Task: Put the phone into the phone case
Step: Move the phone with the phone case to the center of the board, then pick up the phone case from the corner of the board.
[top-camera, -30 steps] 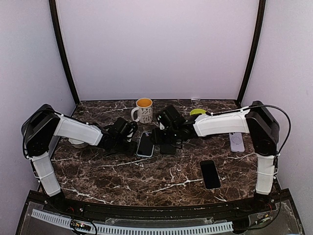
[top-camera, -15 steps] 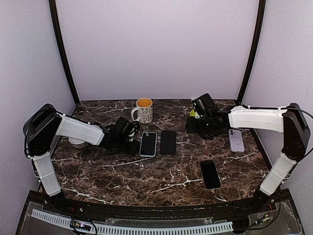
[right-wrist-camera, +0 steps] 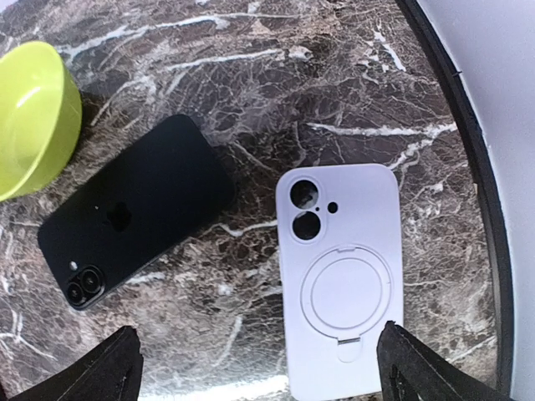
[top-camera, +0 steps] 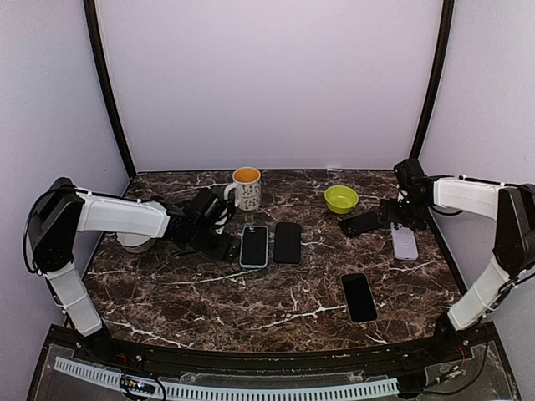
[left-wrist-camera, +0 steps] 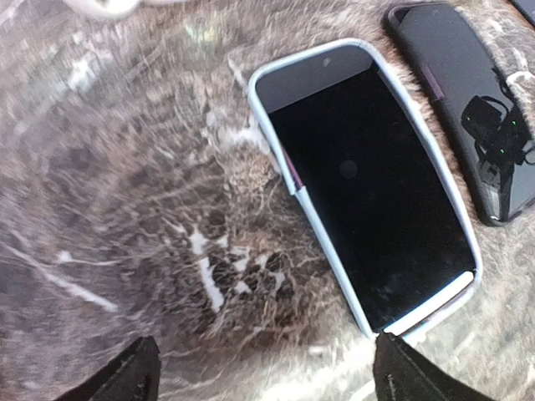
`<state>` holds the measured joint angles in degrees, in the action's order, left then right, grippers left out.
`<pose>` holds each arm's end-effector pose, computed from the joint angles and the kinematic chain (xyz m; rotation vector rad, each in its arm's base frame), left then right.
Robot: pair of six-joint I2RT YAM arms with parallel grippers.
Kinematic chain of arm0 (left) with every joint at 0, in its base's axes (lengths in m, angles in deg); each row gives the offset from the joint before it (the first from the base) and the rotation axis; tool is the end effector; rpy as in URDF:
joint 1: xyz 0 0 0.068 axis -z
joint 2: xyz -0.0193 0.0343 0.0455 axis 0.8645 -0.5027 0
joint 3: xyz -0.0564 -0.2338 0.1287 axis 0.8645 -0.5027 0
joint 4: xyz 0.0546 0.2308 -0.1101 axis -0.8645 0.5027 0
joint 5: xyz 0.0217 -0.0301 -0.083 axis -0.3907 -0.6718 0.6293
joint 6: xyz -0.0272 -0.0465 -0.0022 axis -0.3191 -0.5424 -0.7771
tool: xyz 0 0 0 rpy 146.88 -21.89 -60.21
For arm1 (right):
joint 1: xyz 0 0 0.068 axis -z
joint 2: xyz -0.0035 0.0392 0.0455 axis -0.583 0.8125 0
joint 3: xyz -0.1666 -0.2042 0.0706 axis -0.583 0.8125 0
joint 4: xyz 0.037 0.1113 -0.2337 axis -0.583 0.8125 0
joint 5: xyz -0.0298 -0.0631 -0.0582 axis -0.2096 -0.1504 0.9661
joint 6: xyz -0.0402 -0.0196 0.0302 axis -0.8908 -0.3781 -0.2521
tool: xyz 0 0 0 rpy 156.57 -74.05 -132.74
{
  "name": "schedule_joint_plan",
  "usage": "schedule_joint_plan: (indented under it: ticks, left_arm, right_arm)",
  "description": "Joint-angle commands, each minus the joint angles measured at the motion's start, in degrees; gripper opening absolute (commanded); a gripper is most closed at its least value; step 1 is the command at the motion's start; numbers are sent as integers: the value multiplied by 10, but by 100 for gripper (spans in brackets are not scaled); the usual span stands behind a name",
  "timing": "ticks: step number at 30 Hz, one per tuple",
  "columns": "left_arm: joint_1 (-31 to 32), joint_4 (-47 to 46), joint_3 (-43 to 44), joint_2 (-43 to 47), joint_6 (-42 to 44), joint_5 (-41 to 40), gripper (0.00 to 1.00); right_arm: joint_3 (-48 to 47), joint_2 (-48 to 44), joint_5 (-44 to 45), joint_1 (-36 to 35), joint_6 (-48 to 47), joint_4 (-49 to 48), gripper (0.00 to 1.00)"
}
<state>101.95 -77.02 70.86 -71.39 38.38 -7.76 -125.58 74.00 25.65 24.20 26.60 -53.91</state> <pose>0.2710 -0.2383 0.1741 0.5259 2.4363 -0.2529 0.3102 0.0545 0.2130 0.3476 2.5440 -0.0788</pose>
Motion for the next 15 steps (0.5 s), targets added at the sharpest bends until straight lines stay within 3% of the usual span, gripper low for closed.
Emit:
schedule_joint_plan:
  ticks: [1,8,15]
  left_arm:
    - [1,75,31,62,15,-11,93]
    - [2,149,78,108,77,-7,99]
    - [2,141,84,105,101,0,99]
  right_arm:
    - [-33,20,3,32,-41,10,99]
    - [-46,71,-99,108,-84,41,98]
    - [-38,128,-112,128,-99,36,99]
